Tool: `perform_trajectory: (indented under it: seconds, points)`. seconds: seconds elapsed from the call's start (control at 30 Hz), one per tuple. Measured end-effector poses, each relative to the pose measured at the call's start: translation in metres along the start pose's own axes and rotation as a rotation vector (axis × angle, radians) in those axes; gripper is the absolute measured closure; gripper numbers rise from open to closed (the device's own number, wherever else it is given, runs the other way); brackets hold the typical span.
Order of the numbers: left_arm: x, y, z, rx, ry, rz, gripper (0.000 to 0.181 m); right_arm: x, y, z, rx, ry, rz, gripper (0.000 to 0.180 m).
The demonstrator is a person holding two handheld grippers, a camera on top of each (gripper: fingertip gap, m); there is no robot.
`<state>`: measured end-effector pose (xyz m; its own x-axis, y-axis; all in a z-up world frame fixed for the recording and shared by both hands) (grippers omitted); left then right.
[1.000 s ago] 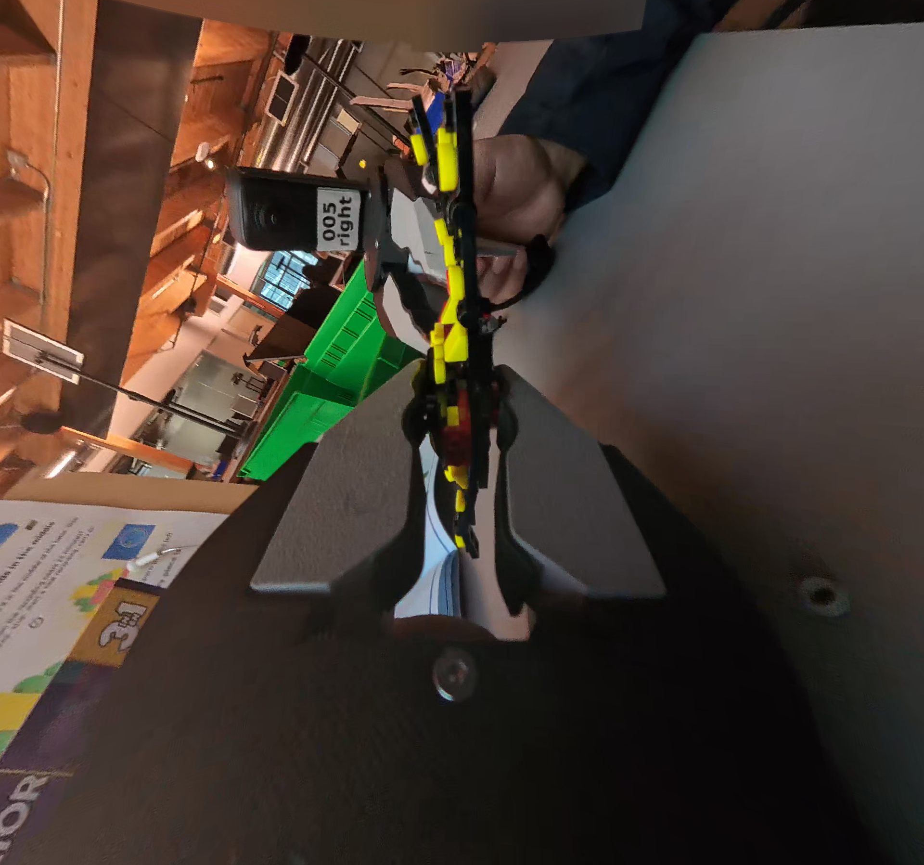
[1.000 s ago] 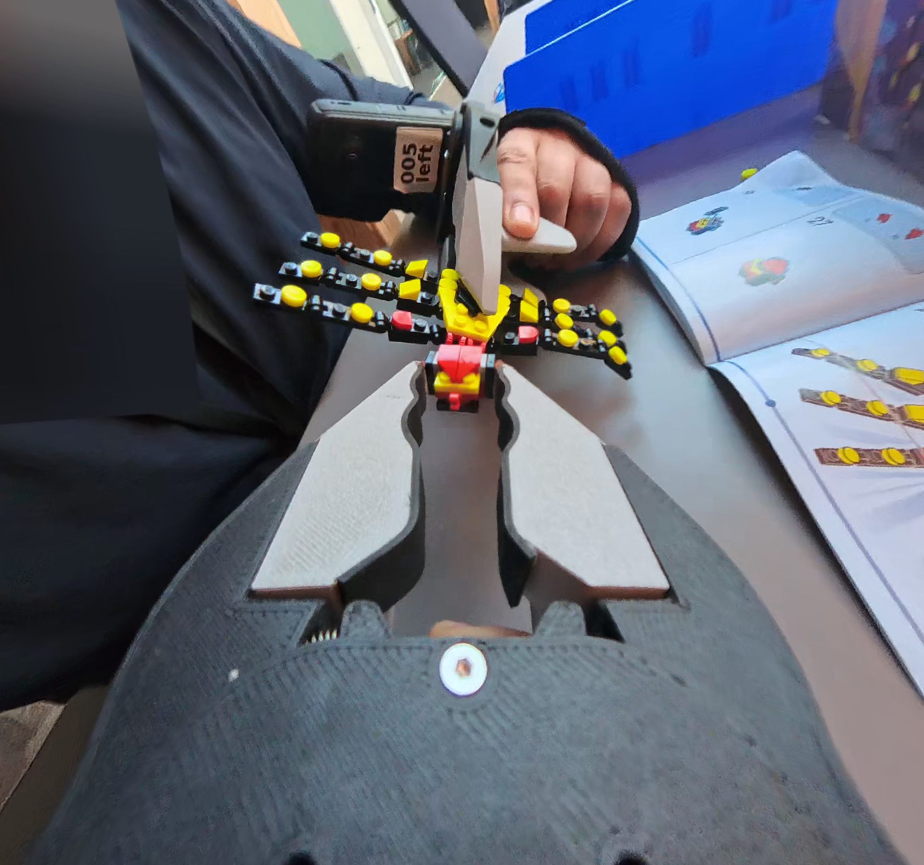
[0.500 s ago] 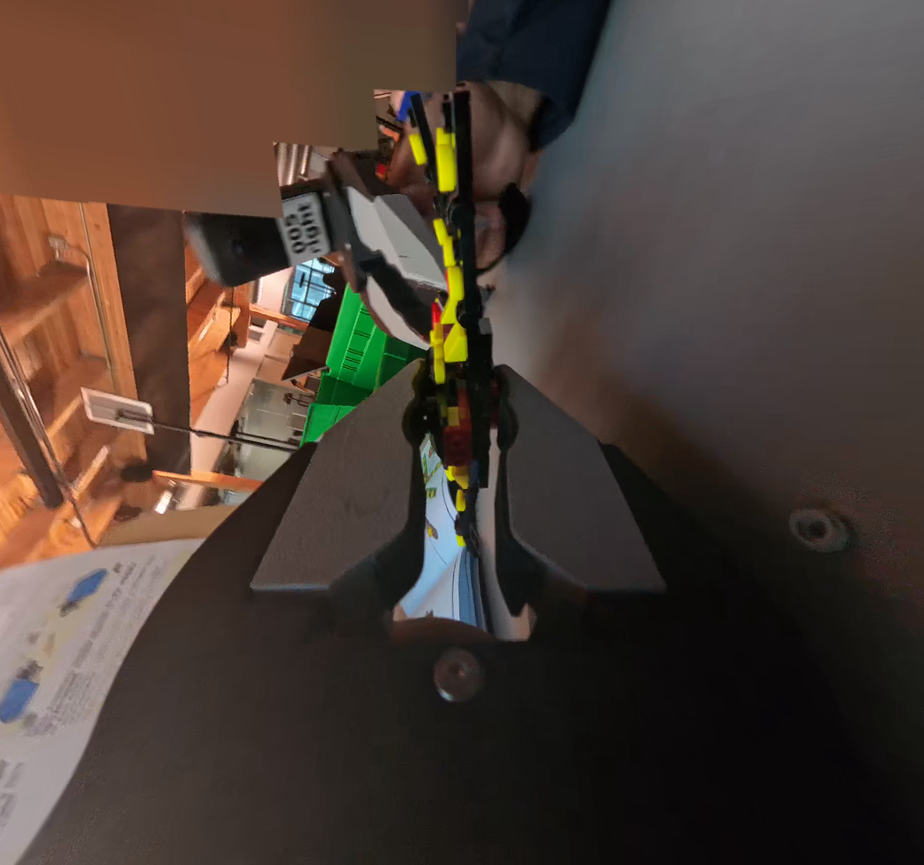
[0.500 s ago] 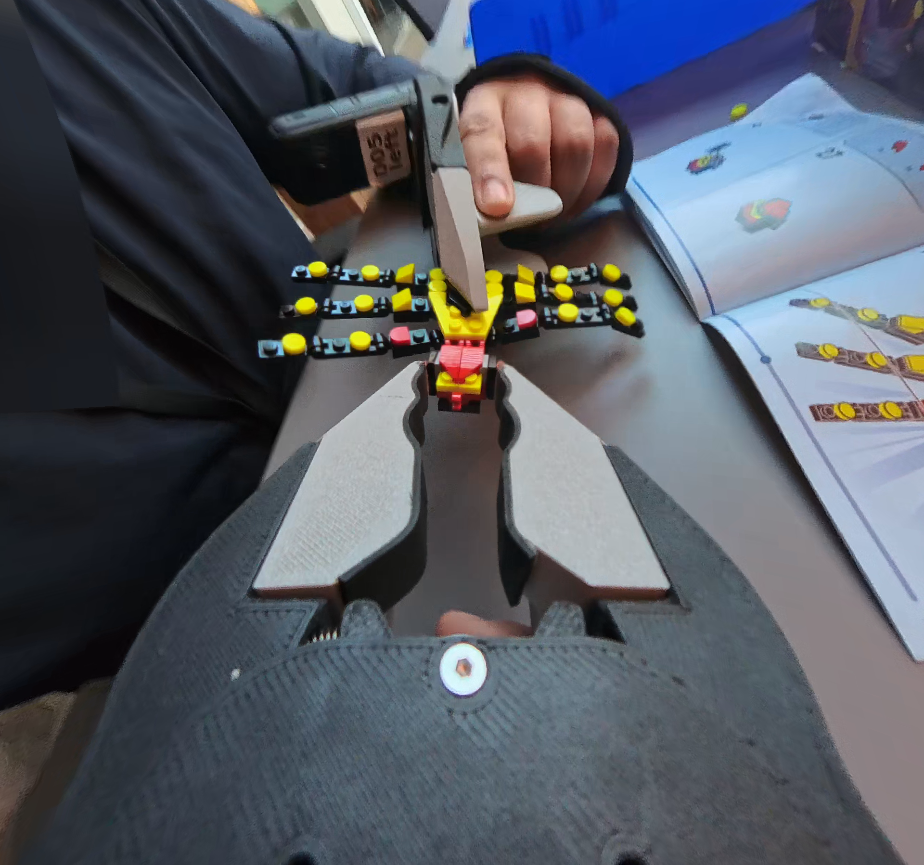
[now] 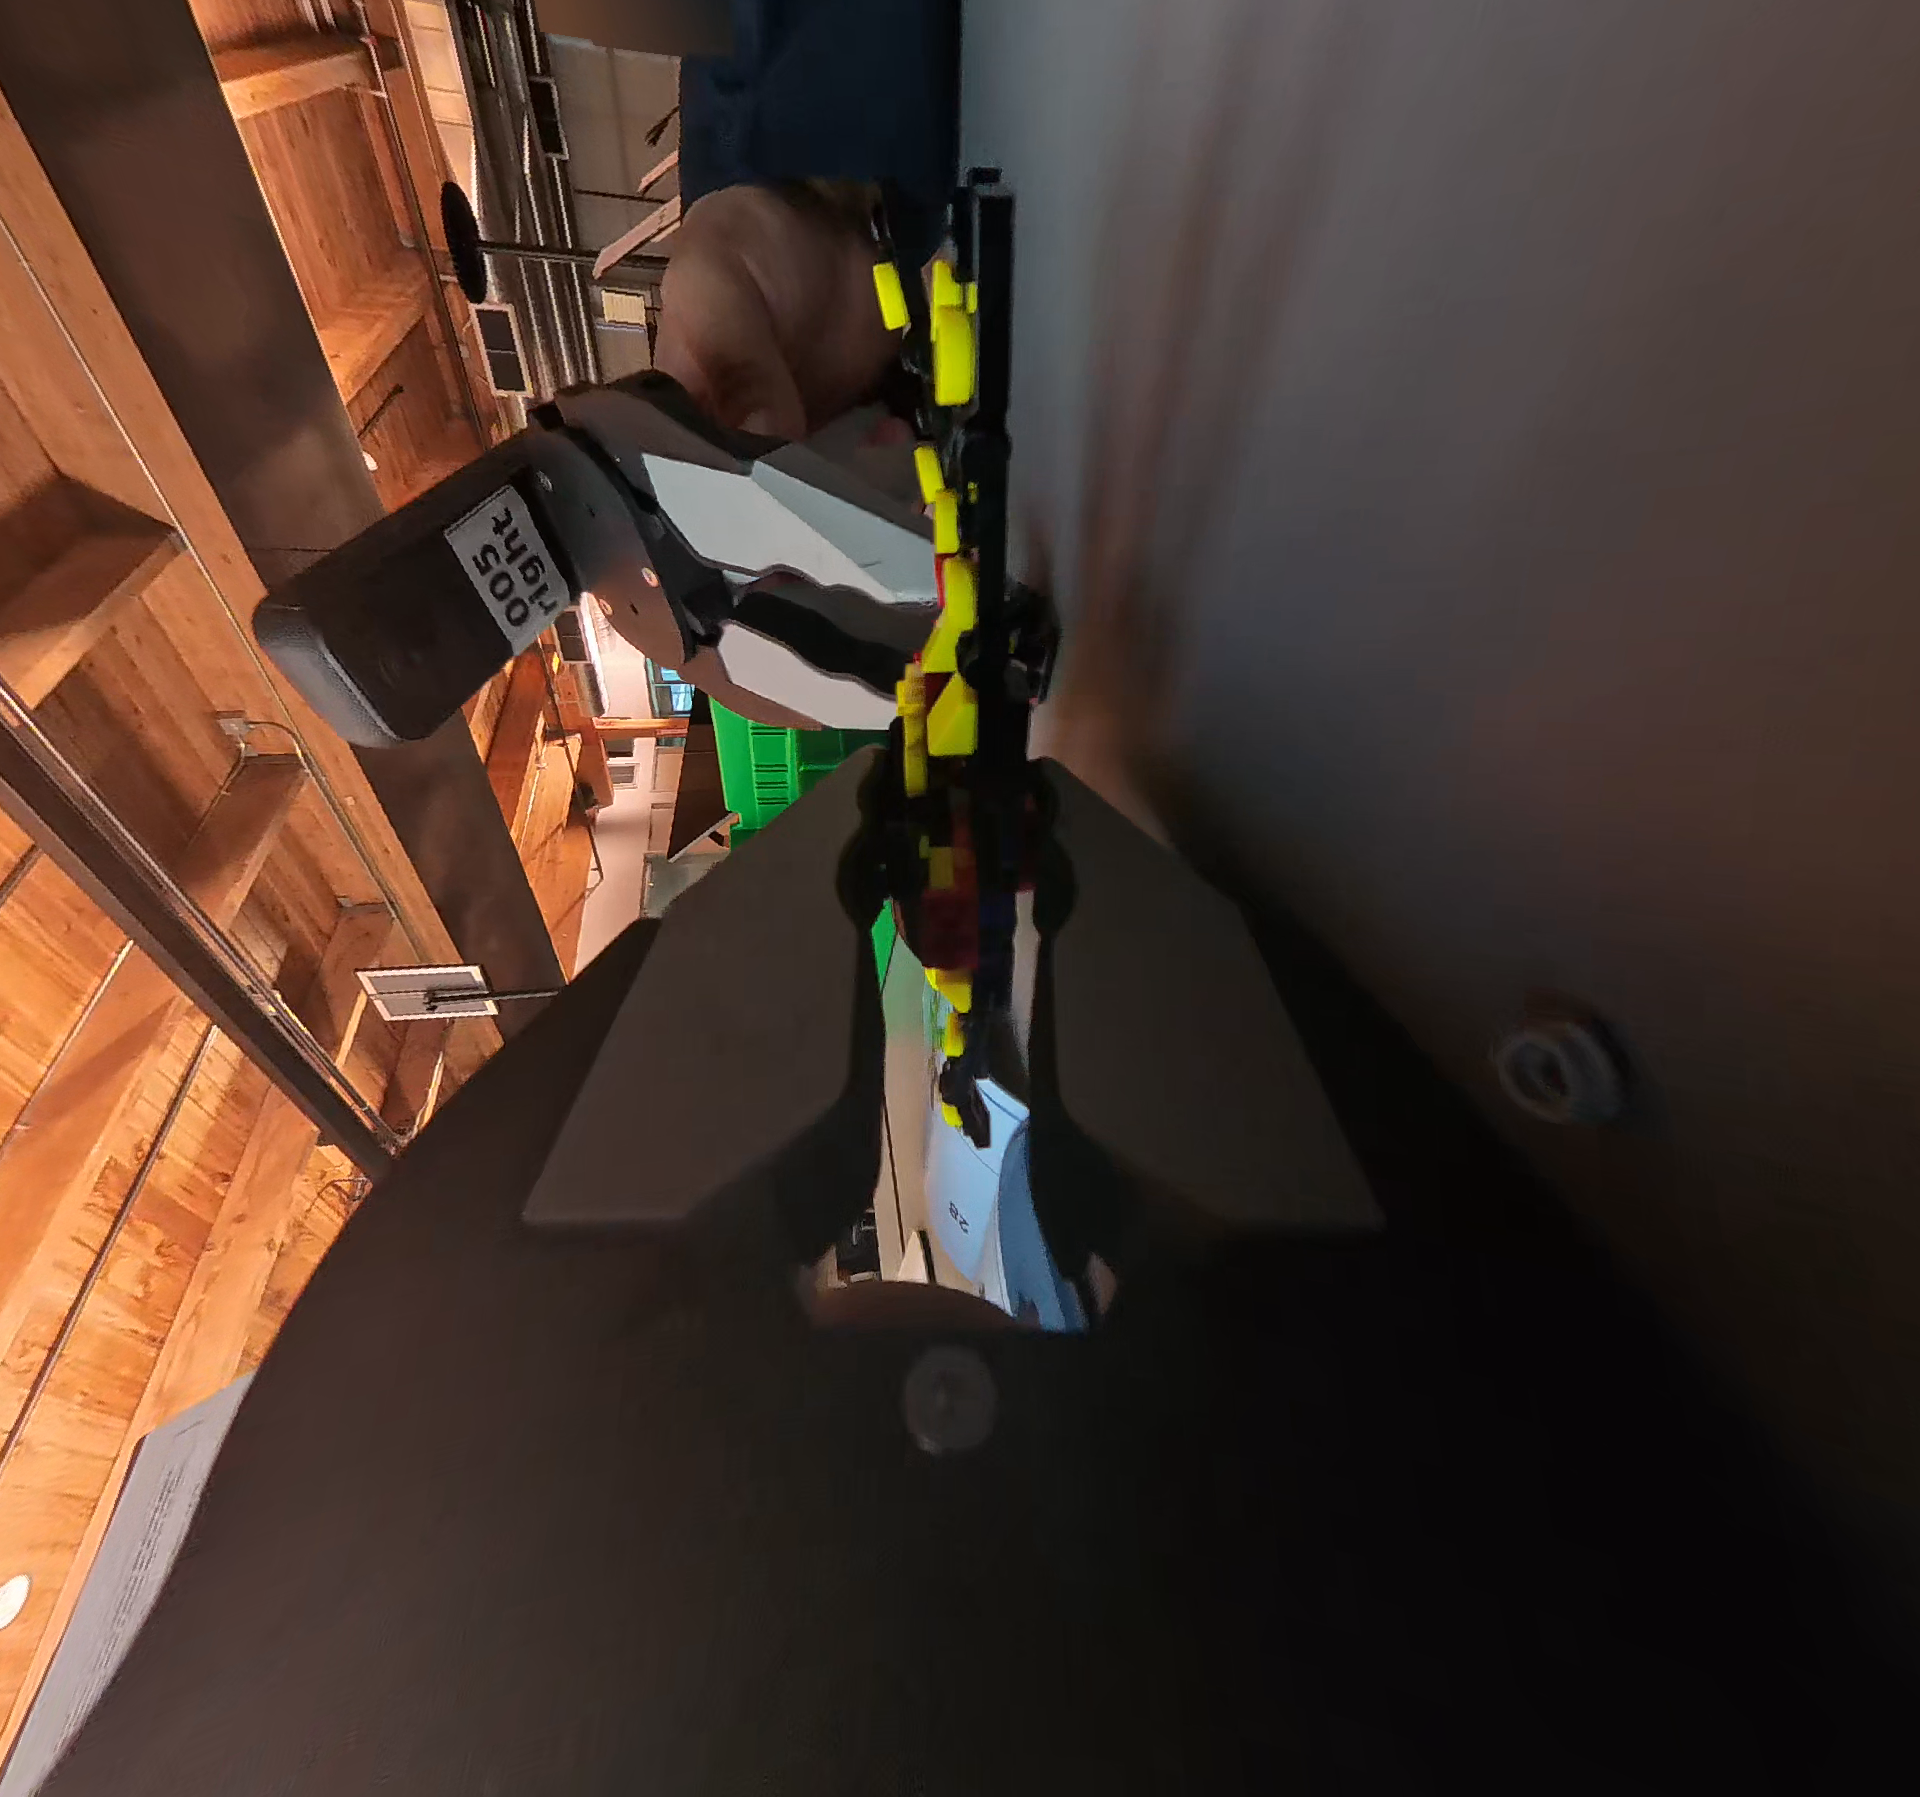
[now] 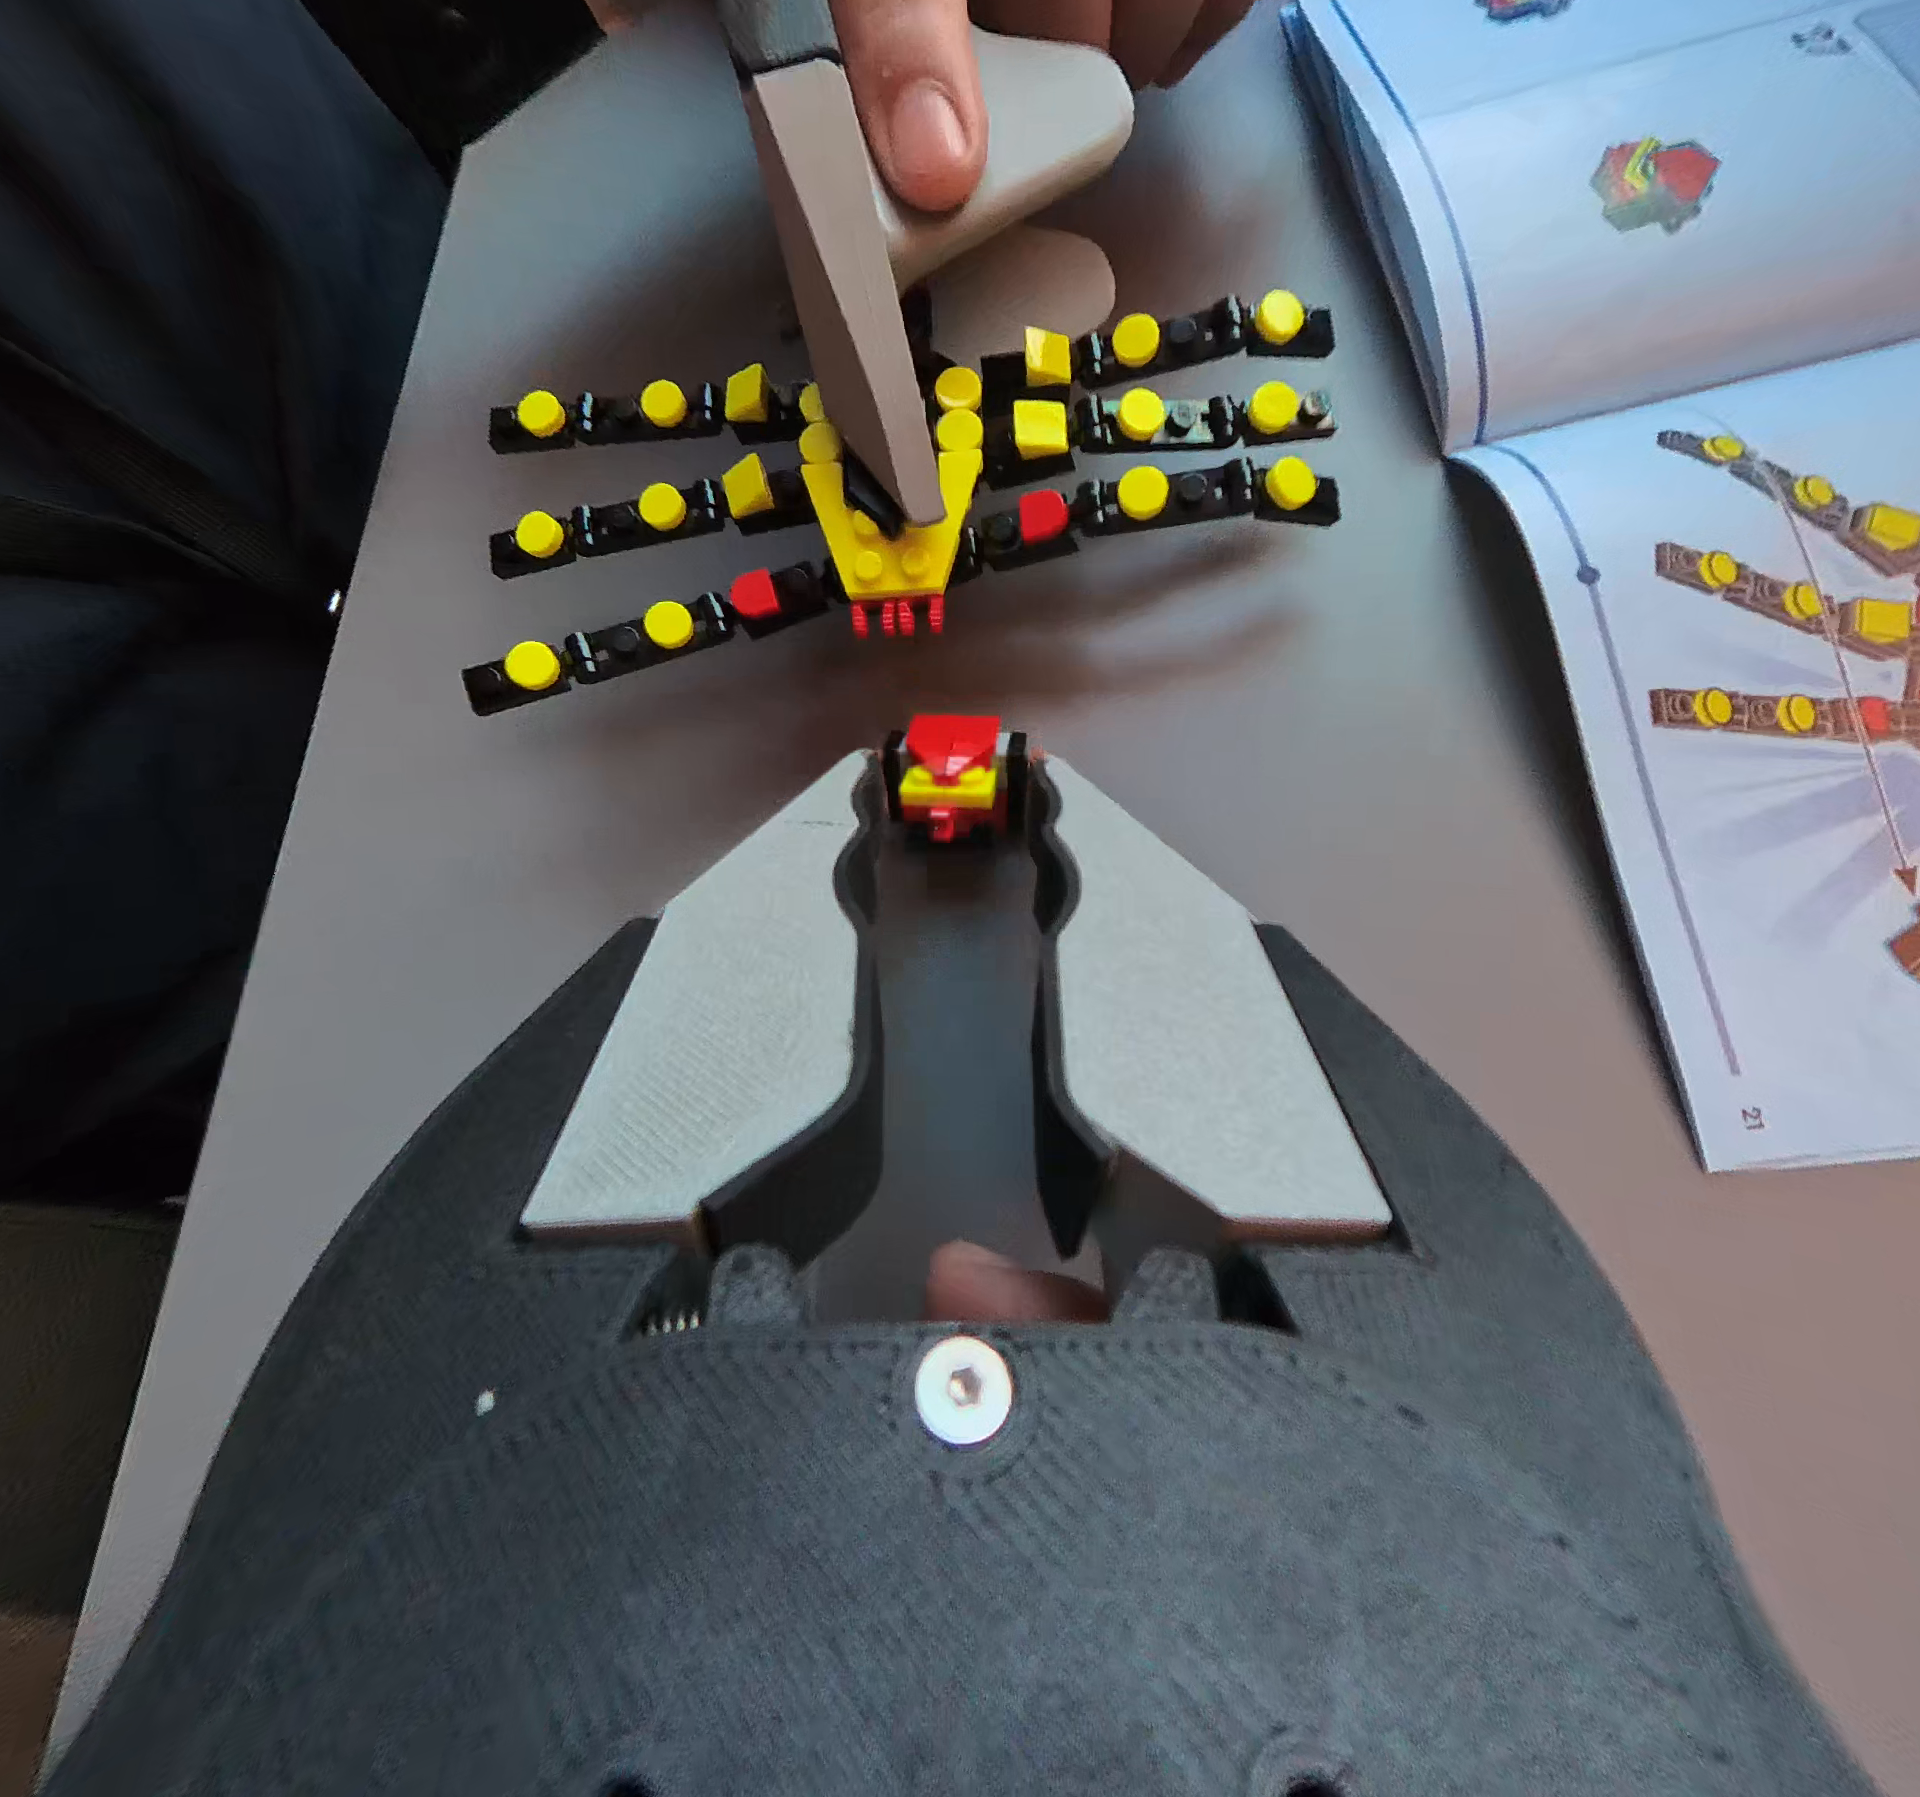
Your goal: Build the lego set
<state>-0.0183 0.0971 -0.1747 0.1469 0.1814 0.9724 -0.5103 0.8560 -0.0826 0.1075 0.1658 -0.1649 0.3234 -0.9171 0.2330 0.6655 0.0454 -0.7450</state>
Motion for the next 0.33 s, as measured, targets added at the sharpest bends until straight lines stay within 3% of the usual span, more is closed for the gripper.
perform_trajectory:
  seconds: [0.33]
  points:
    - [0.002, 0.003, -0.002, 0.019, -0.024, -0.019, 0.159, -0.002, 0.004, 0.014, -0.056, 0.017, -0.018, 0.141]
Point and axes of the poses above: each gripper's, where its closed fingertips meet, z back along the fingers, y out of its underside, x = y × z across the jaws, the point moved 7 cm from there along z, back along the fingers
